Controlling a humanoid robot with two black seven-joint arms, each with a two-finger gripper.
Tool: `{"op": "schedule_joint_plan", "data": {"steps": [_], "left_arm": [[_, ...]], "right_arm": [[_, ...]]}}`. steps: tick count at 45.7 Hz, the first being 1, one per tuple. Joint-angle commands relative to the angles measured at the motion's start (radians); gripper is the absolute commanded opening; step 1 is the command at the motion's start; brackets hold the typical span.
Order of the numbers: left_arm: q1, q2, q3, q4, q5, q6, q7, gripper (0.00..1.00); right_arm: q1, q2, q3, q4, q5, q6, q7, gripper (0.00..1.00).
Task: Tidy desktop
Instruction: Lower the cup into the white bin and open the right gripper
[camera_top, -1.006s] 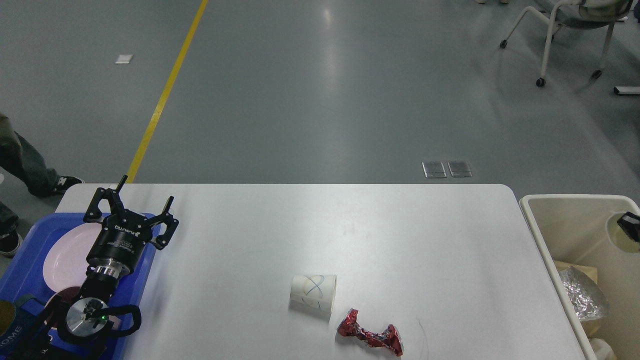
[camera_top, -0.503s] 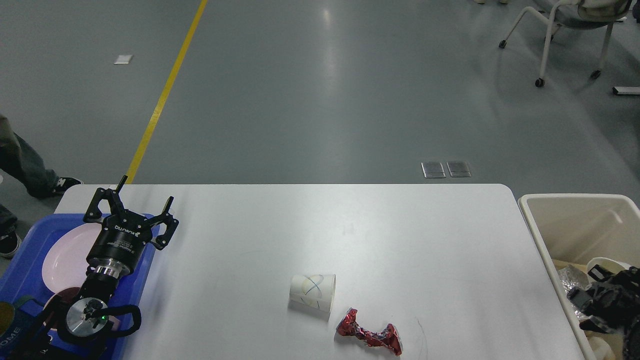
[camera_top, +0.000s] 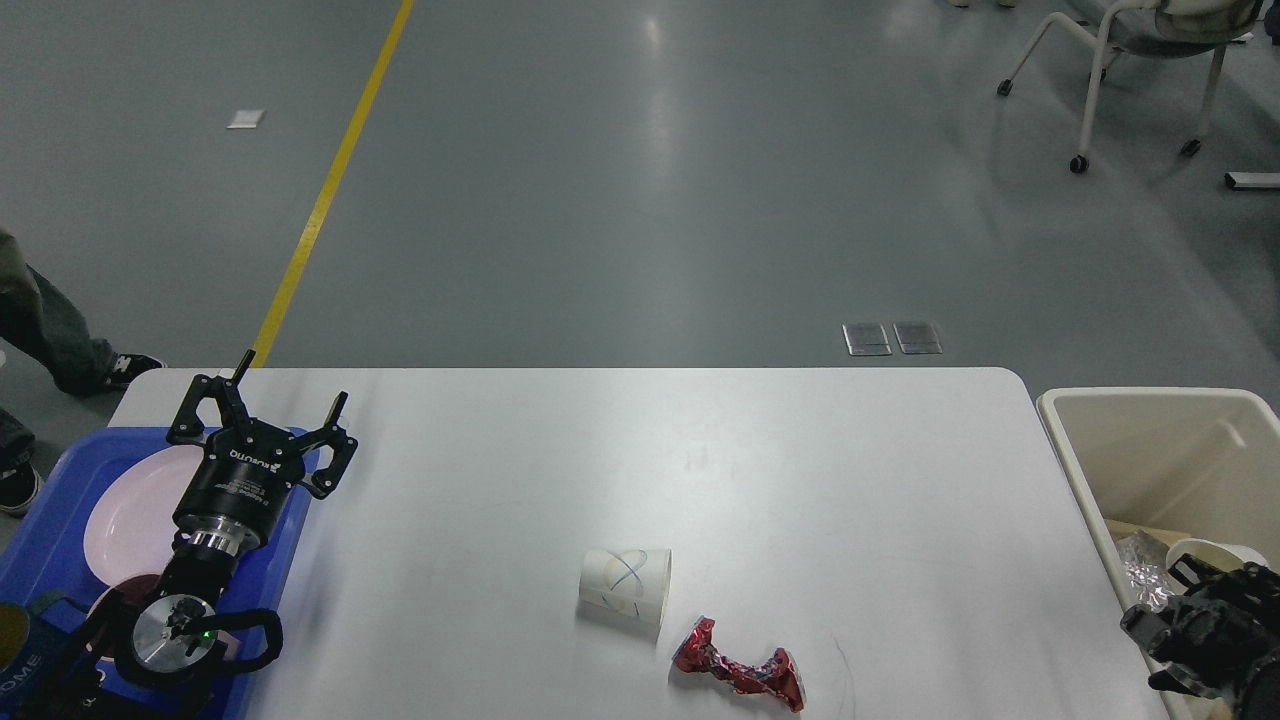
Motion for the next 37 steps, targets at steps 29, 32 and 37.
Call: {"op": "schedule_joint_plan", "data": {"steps": [29,32,37], "left_arm": [[0.001,0.000,0.000,0.000,0.000,0.000,0.000,0.96],[-0.001,0.000,0.000,0.000,0.000,0.000,0.000,0.96],[-0.001,0.000,0.000,0.000,0.000,0.000,0.000,0.96]], "right_arm": [[0.048,0.002,0.010,0.021,-0.001,-0.093,0.000,1.00],[0.058,-0.007,0.008,0.031,-0.002,-0.091,0.000,1.00],[0.107,-0.047,0.000,0.098,-0.004,-0.088,0.002,1.00]]}}
